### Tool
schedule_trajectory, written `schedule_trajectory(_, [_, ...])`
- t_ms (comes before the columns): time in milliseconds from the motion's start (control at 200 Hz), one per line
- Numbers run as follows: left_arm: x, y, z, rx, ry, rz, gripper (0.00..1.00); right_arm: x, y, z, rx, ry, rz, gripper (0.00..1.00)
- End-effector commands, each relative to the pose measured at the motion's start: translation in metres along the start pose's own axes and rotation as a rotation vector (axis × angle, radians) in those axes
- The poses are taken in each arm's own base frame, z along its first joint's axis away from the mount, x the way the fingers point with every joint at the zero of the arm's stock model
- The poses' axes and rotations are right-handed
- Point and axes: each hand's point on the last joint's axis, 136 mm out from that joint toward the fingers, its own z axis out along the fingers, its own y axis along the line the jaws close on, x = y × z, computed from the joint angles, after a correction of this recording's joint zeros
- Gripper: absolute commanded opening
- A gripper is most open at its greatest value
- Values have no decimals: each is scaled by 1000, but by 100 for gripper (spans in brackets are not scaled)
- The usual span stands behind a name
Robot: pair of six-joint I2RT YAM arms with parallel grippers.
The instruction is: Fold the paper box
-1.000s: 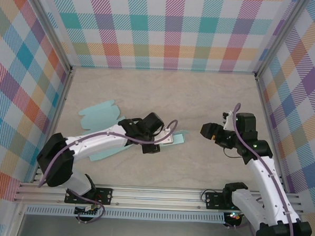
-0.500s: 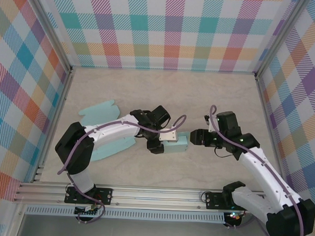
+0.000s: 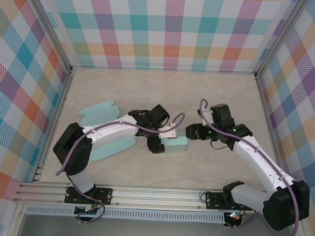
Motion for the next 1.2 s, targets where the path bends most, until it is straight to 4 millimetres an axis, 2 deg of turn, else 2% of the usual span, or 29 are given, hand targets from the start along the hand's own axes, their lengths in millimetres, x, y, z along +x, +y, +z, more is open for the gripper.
schedule_trajectory(0, [-6, 15, -20, -90, -67, -51, 89, -12, 9, -1, -22, -13, -70, 65])
schedule_trajectory(130, [-6, 16, -23, -111, -94, -77, 88, -9, 8, 4, -17, 12, -70, 63])
schedule_trajectory(435, [-1, 11, -15, -87, -78, -98, 83, 5, 10, 10, -27, 50, -33, 51])
schedule_trajectory(760, [0, 12, -15, -95, -72, -105, 78, 12, 11, 10, -3, 77, -12, 40])
schedule_trajectory(1045, [2, 10, -14, -95, -71, -110, 77, 22, 3, 9, 59, 107, -13, 44])
schedule_trajectory(1195, [2, 10, -13, -98, -71, -113, 77, 22, 9, 11, 41, 108, -12, 39])
